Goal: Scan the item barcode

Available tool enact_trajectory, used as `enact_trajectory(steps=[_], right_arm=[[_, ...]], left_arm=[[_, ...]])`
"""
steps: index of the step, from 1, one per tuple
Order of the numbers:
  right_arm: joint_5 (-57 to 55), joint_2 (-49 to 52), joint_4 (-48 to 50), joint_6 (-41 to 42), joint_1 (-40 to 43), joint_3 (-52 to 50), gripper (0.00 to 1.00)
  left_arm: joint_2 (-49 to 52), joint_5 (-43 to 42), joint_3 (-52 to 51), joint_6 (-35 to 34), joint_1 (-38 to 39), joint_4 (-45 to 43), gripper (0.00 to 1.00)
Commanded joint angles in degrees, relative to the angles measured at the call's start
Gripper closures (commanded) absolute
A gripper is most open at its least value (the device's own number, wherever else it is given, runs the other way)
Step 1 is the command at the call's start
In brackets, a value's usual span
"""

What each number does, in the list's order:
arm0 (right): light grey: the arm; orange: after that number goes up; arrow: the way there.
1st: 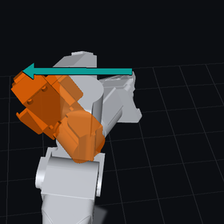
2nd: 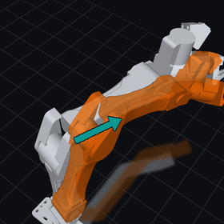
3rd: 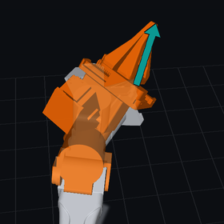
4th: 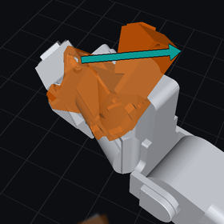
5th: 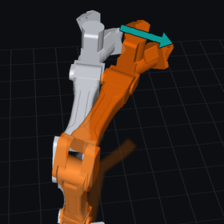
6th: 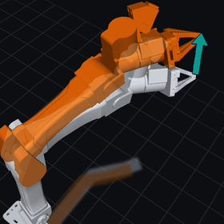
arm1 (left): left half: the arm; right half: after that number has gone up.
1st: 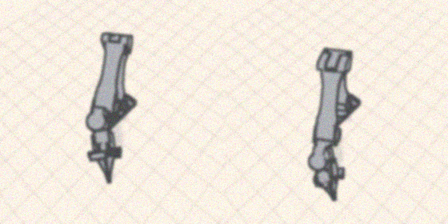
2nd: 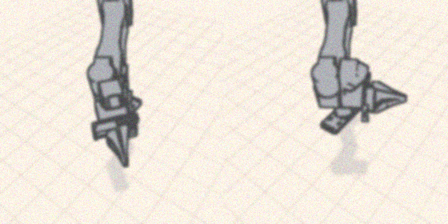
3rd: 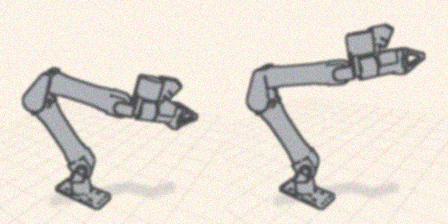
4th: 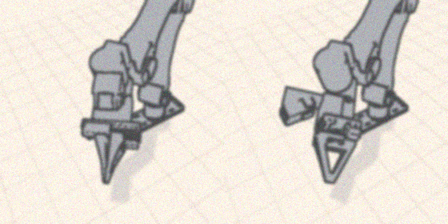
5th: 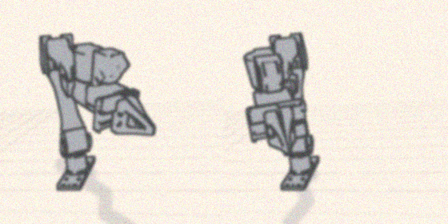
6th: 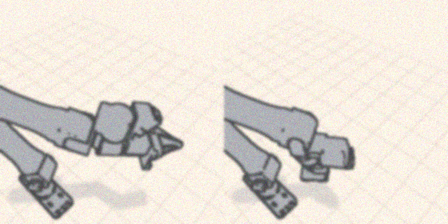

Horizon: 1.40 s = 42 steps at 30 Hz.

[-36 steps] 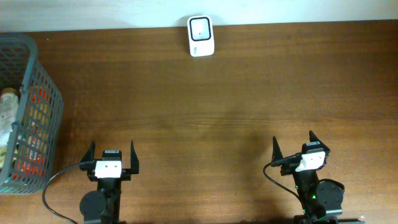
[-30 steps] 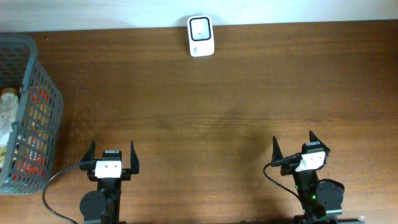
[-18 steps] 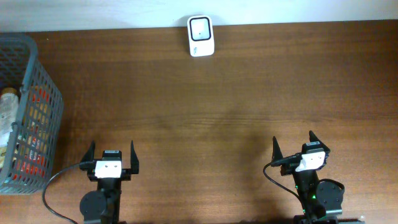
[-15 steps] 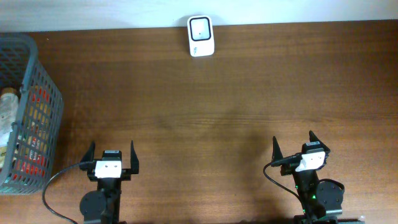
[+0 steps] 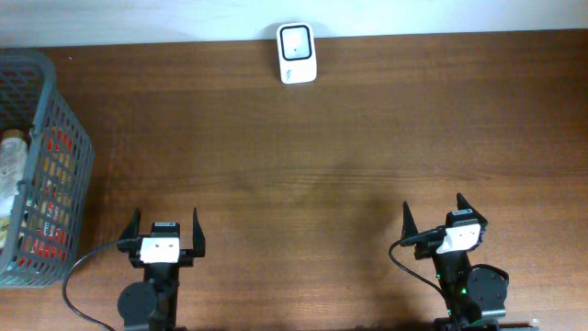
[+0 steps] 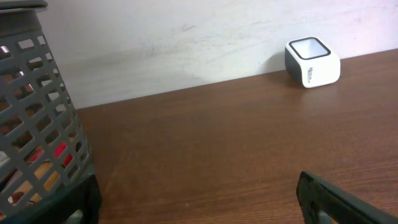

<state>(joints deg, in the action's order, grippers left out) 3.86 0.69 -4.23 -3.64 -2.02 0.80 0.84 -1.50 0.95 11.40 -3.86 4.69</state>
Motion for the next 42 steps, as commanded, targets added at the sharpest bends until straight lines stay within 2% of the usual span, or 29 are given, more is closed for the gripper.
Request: enact_trajectory(steps=[1,22,27,28,30,33,39,42], right_arm=[[-0.7,-0.3,0.0,-0.2,0.1,-0.5,0.01],[-0.7,-0.3,0.0,-0.2,0.1,-0.5,0.01],[-0.7,-0.3,0.0,-0.2,0.1,-0.5,0.01],[-0.7,-0.3,0.0,-0.2,0.1,-0.5,0.01],[-0.7,-0.3,0.0,-0.2,0.1,-0.5,0.01],[-0.7,-0.3,0.0,-0.2,0.1,-0.5,0.01],[-0.7,-0.3,0.0,-0.2,0.1,-0.5,0.01],[-0.7,-0.3,0.0,-0.2,0.1,-0.5,0.01]], left_arm=[[-0.5,0.2,-0.4,0.9,0.1,0.0,0.01],[-0.5,0.1,-0.4,0.5,0.1,-0.1,0.01],[-0.5,-0.3,-0.4,-0.2,0.1,-3.7,0.01],[-0.5,-1.0,-0.4,-5.0,0.1,-6.6,0.01],[0.1,-3.2,1.4,-6.0,0.1,-6.8,0.01],[5.2,-5.4,6.9,-5.9,0.1,-5.6,0.01],[30.7,-11.0,29.4,-5.7,0.1,-0.7,0.01],[42.2,-11.4,44.0,-5.7,0.1,9.6,0.01]])
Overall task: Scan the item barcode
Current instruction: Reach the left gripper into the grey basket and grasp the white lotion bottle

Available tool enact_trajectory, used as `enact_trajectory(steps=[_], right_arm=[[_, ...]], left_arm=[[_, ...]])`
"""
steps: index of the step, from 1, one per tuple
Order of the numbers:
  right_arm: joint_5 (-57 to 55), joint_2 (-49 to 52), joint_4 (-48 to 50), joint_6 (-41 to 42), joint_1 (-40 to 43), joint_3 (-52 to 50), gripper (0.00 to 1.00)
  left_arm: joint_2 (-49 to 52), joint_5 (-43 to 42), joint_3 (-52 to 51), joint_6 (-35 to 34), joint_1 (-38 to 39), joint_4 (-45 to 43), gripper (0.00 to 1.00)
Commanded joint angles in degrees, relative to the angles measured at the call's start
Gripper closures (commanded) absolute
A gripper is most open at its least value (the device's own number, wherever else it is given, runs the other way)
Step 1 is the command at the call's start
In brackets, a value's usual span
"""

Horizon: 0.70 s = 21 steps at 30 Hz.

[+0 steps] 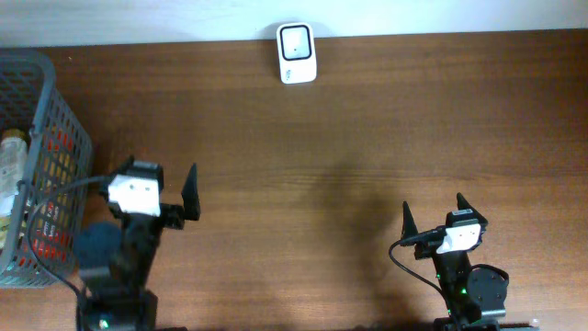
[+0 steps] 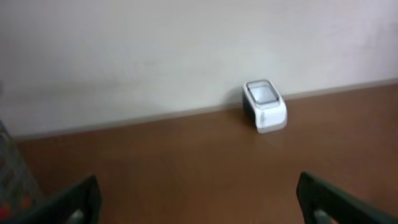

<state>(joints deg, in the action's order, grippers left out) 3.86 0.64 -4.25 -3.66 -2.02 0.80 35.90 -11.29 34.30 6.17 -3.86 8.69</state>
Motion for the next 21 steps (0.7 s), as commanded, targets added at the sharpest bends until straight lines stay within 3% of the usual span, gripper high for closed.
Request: enact_trajectory(steps=[1,6,9,11,15,17,21], right_arm=[[-0.7,-0.3,0.0,-0.1,0.1,-0.5,0.01],[-0.7,-0.3,0.0,-0.1,0.1,-0.5,0.01],[-0.7,-0.3,0.0,-0.1,0.1,-0.5,0.01],[-0.7,-0.3,0.0,-0.1,0.1,-0.5,0.01],[-0.7,-0.3,0.0,-0.1,0.1,-0.5,0.01],[-0.7,-0.3,0.0,-0.1,0.1,-0.5,0.01],[-0.7,-0.3,0.0,-0.1,0.1,-0.5,0.01]], left_arm=[[11.0,-1.6,16.3,-0.5,0.1,10.5,0.01],[35.0,-5.5,55.7,0.2,0.1,43.1,0.01],[40.1,-5.3,62.3,2.6,0.0,40.8,0.01],[40.2,2.0,62.3,2.2,-2.4,35.6,0.01],[40.8,19.1,62.3,0.5,-15.1,28.7,0.02],[43.9,19.1,62.3,0.5,-23.6,26.9,0.02],[56.3,21.5,62.3,0.5,-32.6,26.9,0.01]])
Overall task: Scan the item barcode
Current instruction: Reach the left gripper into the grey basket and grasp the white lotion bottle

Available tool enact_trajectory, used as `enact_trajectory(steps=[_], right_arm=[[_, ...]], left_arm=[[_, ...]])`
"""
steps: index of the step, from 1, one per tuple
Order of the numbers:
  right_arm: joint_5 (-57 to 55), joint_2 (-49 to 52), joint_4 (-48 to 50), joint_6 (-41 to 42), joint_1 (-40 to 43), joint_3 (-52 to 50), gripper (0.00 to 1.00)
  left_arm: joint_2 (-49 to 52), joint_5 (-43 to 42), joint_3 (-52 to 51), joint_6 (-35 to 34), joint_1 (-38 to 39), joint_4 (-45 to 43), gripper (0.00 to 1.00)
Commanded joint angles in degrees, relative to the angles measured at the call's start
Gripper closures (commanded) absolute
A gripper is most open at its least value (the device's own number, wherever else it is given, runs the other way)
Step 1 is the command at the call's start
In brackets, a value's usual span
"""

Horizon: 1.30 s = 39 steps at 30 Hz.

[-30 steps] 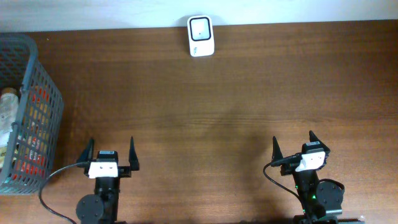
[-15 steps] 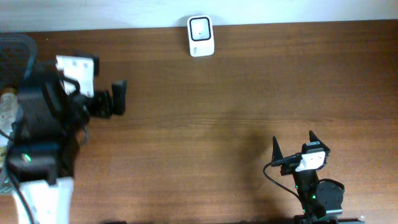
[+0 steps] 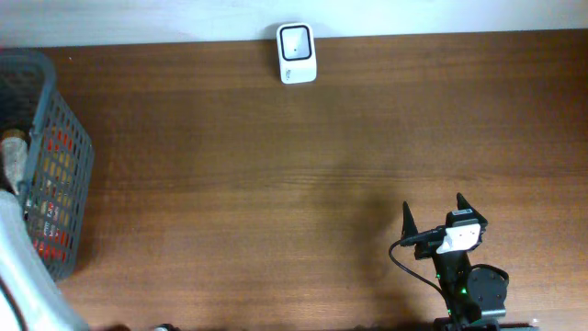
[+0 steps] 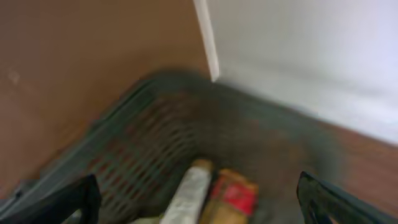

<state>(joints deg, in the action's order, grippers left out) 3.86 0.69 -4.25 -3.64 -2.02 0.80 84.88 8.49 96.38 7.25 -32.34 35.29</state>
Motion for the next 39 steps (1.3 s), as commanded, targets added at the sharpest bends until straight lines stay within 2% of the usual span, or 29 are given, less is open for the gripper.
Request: enact_trajectory(steps=[1,4,7,9,12,17,19,24,26,27,29,30,31,34,37,39], right_arm=[[-0.7,-0.3,0.0,-0.2,0.1,-0.5,0.01],[-0.7,-0.3,0.0,-0.2,0.1,-0.5,0.01],[-0.7,-0.3,0.0,-0.2,0.1,-0.5,0.01],[-0.7,-0.3,0.0,-0.2,0.1,-0.5,0.01],[-0.7,-0.3,0.0,-0.2,0.1,-0.5,0.01],[-0.7,-0.3,0.0,-0.2,0.1,-0.5,0.01],[-0.7,-0.3,0.0,-0.2,0.1,-0.5,0.01],[-0.7,-0.3,0.0,-0.2,0.1,-0.5,0.01],[-0.7,-0.3,0.0,-0.2,0.1,-0.5,0.01],[-0.7,-0.3,0.0,-0.2,0.1,-0.5,0.01],[-0.7,-0.3,0.0,-0.2,0.1,-0.5,0.01],[-0.7,-0.3,0.0,-0.2,0.1,-0.5,0.01],[-0.7,-0.3,0.0,-0.2,0.1,-0.5,0.01],[-0.7,-0.3,0.0,-0.2,0.1,-0.5,0.01],[-0.7,-0.3,0.0,-0.2,0.1,-0.5,0.01],[-0.7,-0.3,0.0,-0.2,0.1,-0.5,0.01]], left_arm=[[9.9,0.6,0.2,-0.5,-4.8,0.3,0.01],[17.6,0.3,0.2,0.4,-5.2,-1.0,0.0],[23.8,0.3,0.2,0.6,-5.2,-0.7,0.09],[26.1,0.3,0.2,0.6,-5.7,-1.3,0.09],[29.8,-0.1,0.2,4.9,-7.2,-2.5,0.09],[33.8,-1.6,0.2,7.9,-9.7,-5.3,0.12],[36.2,-5.2,0.2,9.4,-11.1,-6.1,0.13],[40.8,-6.2,0.2,9.3,-11.5,-6.2,0.16],[41.0,-6.2,0.2,9.3,-11.5,-6.2,0.32],[41.0,-6.1,0.2,9.0,-11.5,-6.1,0.68],[40.9,-6.1,0.2,8.7,-11.4,-5.9,0.89],[40.7,-6.2,0.2,8.7,-11.2,-5.1,0.96],[40.3,-6.2,0.2,8.7,-10.8,-3.9,1.0],[38.1,-6.2,0.2,5.0,-9.9,-1.7,1.0],[27.0,-6.2,0.2,0.1,-6.4,-1.7,1.0],[16.9,-6.1,0.2,-2.9,-3.9,-4.9,1.0]])
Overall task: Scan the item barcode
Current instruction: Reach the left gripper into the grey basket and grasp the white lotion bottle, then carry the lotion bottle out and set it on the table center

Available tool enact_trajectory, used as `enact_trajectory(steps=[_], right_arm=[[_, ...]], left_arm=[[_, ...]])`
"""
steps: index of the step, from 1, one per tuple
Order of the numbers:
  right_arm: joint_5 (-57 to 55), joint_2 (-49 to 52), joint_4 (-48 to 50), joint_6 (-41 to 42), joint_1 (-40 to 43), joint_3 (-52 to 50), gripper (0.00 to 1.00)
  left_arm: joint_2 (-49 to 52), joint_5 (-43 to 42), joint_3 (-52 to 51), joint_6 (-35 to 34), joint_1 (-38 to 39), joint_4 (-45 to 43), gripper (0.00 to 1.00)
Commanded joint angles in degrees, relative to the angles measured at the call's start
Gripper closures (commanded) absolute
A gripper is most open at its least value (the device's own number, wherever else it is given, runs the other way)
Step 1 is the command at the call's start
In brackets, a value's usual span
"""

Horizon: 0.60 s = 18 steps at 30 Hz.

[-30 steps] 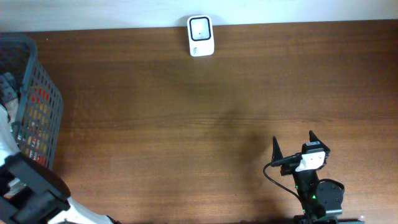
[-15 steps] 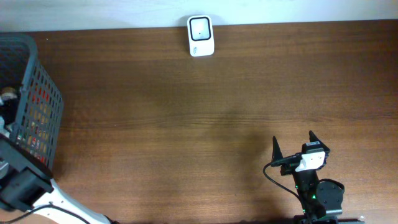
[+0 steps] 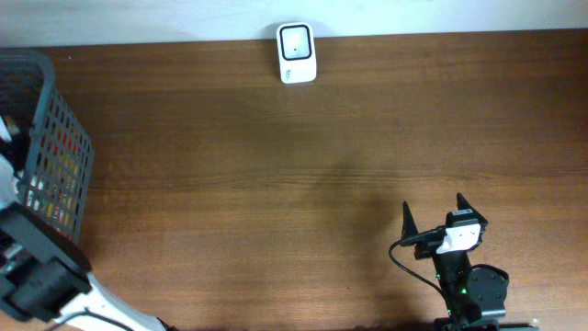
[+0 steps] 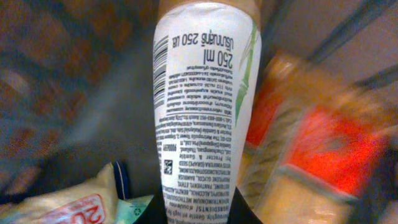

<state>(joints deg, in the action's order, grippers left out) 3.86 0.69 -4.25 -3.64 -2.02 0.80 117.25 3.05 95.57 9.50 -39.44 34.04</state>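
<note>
A white 250 ml bottle [image 4: 202, 99] with a tan cap end fills the left wrist view. Its printed label and a barcode [image 4: 160, 68] face the camera. My left gripper [image 4: 202, 214] is down inside the grey basket [image 3: 57, 129], its dark fingers [image 4: 155, 214] pressed against both sides of the bottle. In the overhead view only the left arm [image 3: 37, 276] shows, at the left edge. The white scanner [image 3: 297, 53] stands at the table's far edge. My right gripper [image 3: 433, 204] rests open near the front right.
The basket holds other goods around the bottle: a wipes packet [image 4: 68, 202] on its left and red and orange packs [image 4: 323, 149] on its right. The basket's mesh wall [image 3: 69, 175] stands beside the left arm. Brown tabletop [image 3: 322, 165] lies between basket and scanner.
My left gripper was wide open above the basket, looking down at its contents. Now it is inside the basket with its fingers shut on the white bottle. The right arm stayed put.
Both arms first rested at the front edge with open grippers. Then the left arm had risen and shifted towards the basket, its camera facing the scanner. Later it hung open over the basket, and now it grips the white bottle inside.
</note>
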Motion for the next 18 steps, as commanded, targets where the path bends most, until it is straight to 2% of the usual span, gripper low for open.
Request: enact_trajectory(steps=[1,4,6,8,10,11,13,15,18], right_arm=[[-0.7,-0.3,0.0,-0.2,0.1,-0.5,0.01],[-0.7,-0.3,0.0,-0.2,0.1,-0.5,0.01],[-0.7,-0.3,0.0,-0.2,0.1,-0.5,0.01],[-0.7,-0.3,0.0,-0.2,0.1,-0.5,0.01],[-0.7,-0.3,0.0,-0.2,0.1,-0.5,0.01],[-0.7,-0.3,0.0,-0.2,0.1,-0.5,0.01],[-0.7,-0.3,0.0,-0.2,0.1,-0.5,0.01],[-0.7,-0.3,0.0,-0.2,0.1,-0.5,0.01],[-0.7,-0.3,0.0,-0.2,0.1,-0.5,0.01]], left_arm=[[-18.2,-0.7,1.0,-5.9,3.8,-3.9,1.0],[-26.0,-0.8,1.0,-9.9,6.8,-1.2,1.0],[-31.5,-0.7,1.0,-10.0,11.2,-0.5,1.0],[-35.7,-0.8,1.0,-10.0,17.4,0.8,1.0],[-36.2,-1.0,1.0,-11.1,25.9,7.2,1.0],[-34.5,-1.0,0.9,-13.5,32.3,13.7,1.0],[-30.3,-1.0,0.5,-16.9,40.1,20.2,1.0],[-23.1,-1.0,-2.2,-21.6,49.3,22.7,1.0],[-14.7,-1.0,-5.7,-28.4,57.6,22.6,1.0]])
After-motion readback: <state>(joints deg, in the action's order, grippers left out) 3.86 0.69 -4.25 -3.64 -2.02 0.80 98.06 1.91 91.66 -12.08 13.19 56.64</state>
